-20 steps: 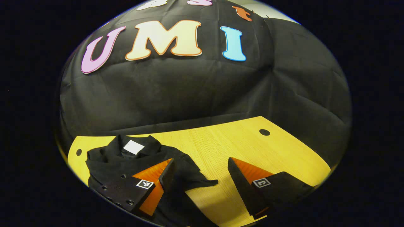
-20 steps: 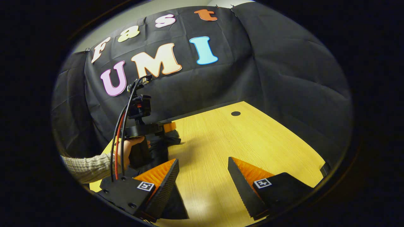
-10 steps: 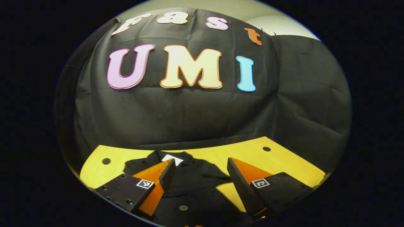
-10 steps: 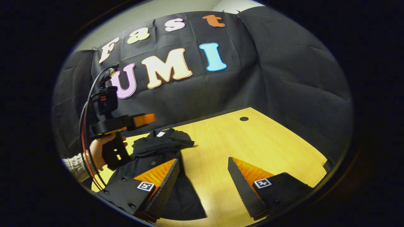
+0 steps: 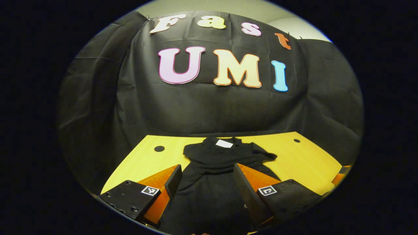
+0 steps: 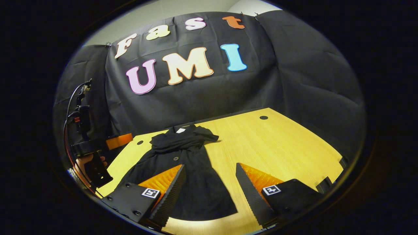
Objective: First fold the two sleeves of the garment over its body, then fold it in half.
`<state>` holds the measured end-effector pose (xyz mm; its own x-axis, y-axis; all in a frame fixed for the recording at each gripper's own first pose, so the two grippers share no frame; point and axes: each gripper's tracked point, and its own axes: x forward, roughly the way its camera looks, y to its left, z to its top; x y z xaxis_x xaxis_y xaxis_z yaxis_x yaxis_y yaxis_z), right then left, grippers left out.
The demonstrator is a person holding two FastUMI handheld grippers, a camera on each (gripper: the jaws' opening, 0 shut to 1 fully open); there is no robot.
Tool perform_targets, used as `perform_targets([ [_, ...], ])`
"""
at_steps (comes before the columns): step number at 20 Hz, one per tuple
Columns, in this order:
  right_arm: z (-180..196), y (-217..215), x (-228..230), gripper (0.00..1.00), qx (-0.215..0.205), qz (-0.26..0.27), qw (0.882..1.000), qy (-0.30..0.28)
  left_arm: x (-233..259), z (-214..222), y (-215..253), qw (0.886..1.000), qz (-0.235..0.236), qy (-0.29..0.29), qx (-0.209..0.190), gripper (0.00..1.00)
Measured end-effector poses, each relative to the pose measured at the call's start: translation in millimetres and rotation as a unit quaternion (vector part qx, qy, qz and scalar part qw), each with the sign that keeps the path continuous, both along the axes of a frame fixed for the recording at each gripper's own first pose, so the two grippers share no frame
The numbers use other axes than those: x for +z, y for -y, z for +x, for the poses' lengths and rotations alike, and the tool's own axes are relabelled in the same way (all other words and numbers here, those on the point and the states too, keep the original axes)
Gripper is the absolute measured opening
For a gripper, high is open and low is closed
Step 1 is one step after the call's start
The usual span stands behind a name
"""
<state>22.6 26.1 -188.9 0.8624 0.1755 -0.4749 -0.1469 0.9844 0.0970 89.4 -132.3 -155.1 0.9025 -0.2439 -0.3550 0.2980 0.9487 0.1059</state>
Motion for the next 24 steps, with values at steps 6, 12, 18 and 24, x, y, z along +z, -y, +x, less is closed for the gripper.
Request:
perform_targets([
  [6,-14,-7,-34,0.98,-0.004,-0.013,1.0,-0.013,-45,-47,-61,0.999,0.033,-0.037,0.012,0.94],
  [12,-24,2,-80,0.98,-0.007,-0.033,0.998,-0.046,-103,-90,-104,0.993,0.059,-0.101,0.028,0.94],
  [18,-28,2,-110,0.98,-0.018,-0.046,0.996,-0.07,-137,-117,-125,0.986,0.073,-0.149,0.03,0.95],
  [24,-41,0,-137,0.98,-0.013,-0.068,0.993,-0.096,-155,-136,-139,0.981,0.08,-0.175,0.03,0.94],
])
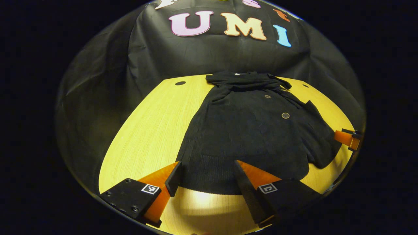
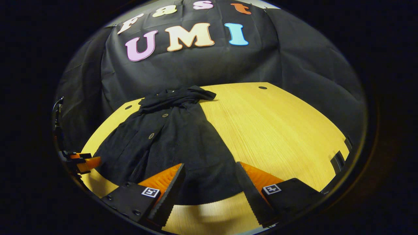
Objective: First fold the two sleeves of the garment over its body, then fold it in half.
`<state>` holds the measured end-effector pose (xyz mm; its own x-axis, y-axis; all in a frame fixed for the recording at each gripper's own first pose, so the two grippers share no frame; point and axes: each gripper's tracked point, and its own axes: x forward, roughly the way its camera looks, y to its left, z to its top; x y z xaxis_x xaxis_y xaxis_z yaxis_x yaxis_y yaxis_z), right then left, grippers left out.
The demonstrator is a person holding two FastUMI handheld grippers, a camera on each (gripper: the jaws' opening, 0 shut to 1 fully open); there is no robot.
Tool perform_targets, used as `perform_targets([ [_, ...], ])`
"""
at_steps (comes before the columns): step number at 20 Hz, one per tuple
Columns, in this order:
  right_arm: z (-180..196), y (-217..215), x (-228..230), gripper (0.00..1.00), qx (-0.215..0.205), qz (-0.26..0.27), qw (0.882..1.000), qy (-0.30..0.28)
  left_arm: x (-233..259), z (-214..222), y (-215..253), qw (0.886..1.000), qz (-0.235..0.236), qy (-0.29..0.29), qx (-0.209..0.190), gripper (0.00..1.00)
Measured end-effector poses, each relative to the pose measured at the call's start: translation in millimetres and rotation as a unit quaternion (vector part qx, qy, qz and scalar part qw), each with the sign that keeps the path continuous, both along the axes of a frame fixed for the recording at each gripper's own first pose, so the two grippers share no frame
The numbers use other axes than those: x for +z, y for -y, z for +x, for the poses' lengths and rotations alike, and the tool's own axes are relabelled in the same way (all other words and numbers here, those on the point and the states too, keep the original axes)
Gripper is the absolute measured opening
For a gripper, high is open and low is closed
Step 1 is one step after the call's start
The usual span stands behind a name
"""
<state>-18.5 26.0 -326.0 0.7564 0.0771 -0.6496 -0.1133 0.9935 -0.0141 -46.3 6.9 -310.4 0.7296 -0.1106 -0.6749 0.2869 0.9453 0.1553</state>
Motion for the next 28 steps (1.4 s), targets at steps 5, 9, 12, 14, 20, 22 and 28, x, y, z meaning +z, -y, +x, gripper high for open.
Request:
perform_targets([
  [5,-3,-2,-21,0.99,0.005,-0.018,1.0,-0.017,-5,-2,-3,1.0,0.009,-0.001,-0.003,0.94],
  [9,-5,-3,-29,0.99,0.013,-0.034,0.999,-0.024,-5,-2,-3,1.0,0.007,-0.002,-0.008,0.94],
  [12,-6,-3,-31,0.94,0.014,-0.031,0.999,-0.024,-6,-4,-2,1.0,-0.01,-0.005,-0.002,0.94],
  [14,-5,-5,-31,0.99,0.02,-0.034,0.999,-0.023,-6,-4,-1,1.0,-0.011,-0.004,-0.011,0.94],
  [20,-9,-18,-33,0.72,0.035,-0.033,0.999,-0.026,-6,-6,8,0.999,-0.015,-0.015,-0.031,0.69],
  [22,-11,-22,-34,0.55,0.037,-0.027,0.999,-0.028,-8,-5,12,0.999,-0.018,-0.024,-0.04,0.59],
  [28,-13,-31,-34,0.2,0.051,-0.035,0.997,-0.041,-7,-7,14,0.998,-0.029,-0.048,-0.036,0.24],
])
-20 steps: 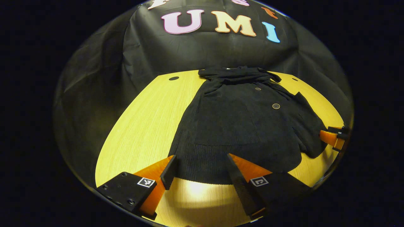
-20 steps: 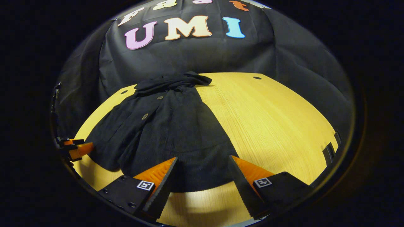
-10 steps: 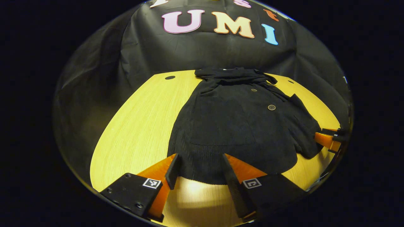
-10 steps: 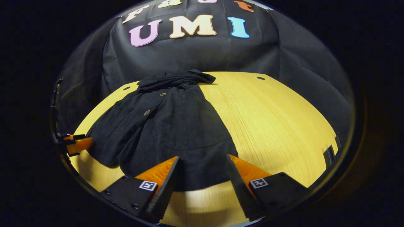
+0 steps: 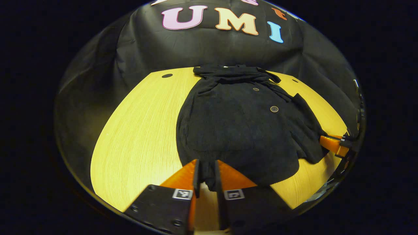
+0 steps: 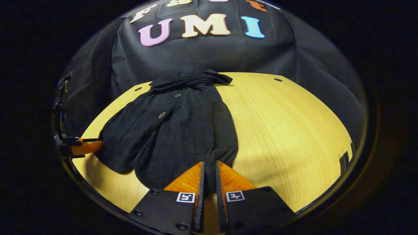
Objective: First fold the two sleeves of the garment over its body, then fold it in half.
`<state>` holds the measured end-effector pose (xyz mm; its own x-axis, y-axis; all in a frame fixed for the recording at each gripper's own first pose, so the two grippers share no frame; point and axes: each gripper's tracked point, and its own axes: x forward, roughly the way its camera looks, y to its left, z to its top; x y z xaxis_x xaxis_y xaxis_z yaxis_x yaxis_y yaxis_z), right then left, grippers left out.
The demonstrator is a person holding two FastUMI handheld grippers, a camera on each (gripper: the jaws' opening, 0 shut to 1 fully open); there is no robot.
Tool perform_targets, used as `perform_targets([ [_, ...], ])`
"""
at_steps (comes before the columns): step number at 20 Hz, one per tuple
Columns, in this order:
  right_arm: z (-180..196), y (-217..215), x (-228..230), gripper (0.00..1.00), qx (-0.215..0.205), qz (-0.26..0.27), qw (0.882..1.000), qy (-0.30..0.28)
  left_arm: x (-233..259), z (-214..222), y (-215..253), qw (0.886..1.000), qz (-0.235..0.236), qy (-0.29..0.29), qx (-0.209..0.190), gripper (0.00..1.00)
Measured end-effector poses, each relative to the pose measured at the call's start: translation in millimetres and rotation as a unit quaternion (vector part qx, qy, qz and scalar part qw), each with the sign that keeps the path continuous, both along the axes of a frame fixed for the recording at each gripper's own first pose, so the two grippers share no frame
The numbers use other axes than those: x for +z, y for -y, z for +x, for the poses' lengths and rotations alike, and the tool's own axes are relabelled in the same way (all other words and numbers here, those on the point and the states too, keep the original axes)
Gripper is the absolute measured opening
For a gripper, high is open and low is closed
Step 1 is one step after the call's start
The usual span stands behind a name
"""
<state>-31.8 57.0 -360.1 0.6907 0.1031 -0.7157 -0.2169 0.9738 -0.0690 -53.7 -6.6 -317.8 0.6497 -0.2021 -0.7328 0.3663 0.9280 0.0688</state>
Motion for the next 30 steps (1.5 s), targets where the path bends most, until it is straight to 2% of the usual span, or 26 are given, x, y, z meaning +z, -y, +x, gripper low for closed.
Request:
perform_targets([
  [2,-2,-5,1,0.2,0.003,-0.001,1.0,-0.008,-3,0,3,1.0,-0.003,-0.003,0.007,0.06],
  [3,-1,-3,0,0.1,0.0,-0.001,1.0,-0.008,-3,0,4,1.0,-0.001,-0.003,0.007,0.05],
  [5,-1,-7,1,0.1,0.004,-0.001,1.0,-0.011,-3,-2,5,1.0,0.001,-0.003,0.007,0.02],
  [6,0,-6,-1,0.06,0.002,-0.001,1.0,-0.013,-2,-3,5,1.0,-0.001,-0.002,0.007,0.0],
  [11,-4,-11,6,0.0,-0.009,-0.028,0.999,-0.015,-4,-2,7,1.0,-0.006,-0.01,-0.01,0.0],
  [18,-1,-21,16,0.02,-0.023,-0.046,0.999,-0.003,-1,4,11,0.999,-0.015,-0.024,-0.037,0.0],
  [30,36,-45,93,0.02,-0.025,-0.015,0.997,0.068,76,48,28,0.997,-0.059,0.041,-0.032,0.0],
])
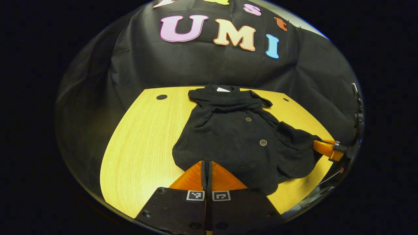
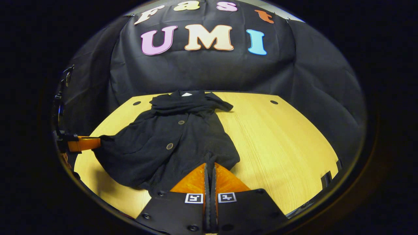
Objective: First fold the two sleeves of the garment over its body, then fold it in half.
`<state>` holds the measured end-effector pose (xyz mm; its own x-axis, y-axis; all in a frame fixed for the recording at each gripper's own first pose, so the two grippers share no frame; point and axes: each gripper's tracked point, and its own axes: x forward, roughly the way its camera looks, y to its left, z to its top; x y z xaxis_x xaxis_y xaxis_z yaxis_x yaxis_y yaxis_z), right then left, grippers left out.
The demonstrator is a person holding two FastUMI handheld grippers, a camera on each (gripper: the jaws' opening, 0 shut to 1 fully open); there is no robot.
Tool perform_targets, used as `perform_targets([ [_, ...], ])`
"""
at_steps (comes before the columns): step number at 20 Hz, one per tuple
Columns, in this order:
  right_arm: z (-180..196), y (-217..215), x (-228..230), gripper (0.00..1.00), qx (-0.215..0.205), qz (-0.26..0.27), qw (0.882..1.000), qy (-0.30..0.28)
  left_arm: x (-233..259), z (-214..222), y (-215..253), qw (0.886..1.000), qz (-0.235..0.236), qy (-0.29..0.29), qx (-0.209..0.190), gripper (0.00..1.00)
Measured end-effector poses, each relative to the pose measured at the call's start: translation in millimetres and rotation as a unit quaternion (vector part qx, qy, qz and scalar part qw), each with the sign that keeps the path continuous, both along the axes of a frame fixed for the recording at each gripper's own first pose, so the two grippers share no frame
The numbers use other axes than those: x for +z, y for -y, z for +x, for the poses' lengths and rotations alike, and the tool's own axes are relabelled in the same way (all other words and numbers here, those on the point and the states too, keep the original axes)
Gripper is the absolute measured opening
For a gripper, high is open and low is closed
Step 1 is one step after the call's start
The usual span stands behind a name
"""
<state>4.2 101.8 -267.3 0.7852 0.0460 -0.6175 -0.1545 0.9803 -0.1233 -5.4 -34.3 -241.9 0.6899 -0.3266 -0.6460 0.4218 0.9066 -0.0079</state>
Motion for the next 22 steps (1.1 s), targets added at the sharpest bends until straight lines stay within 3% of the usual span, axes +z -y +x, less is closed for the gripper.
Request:
perform_targets([
  [9,55,-20,42,0.02,0.026,0.0,0.999,0.038,21,51,14,0.999,-0.006,0.037,0.019,0.0],
  [22,174,-36,109,0.02,0.056,0.008,0.993,0.101,95,163,56,0.989,-0.05,0.133,0.037,0.0],
])
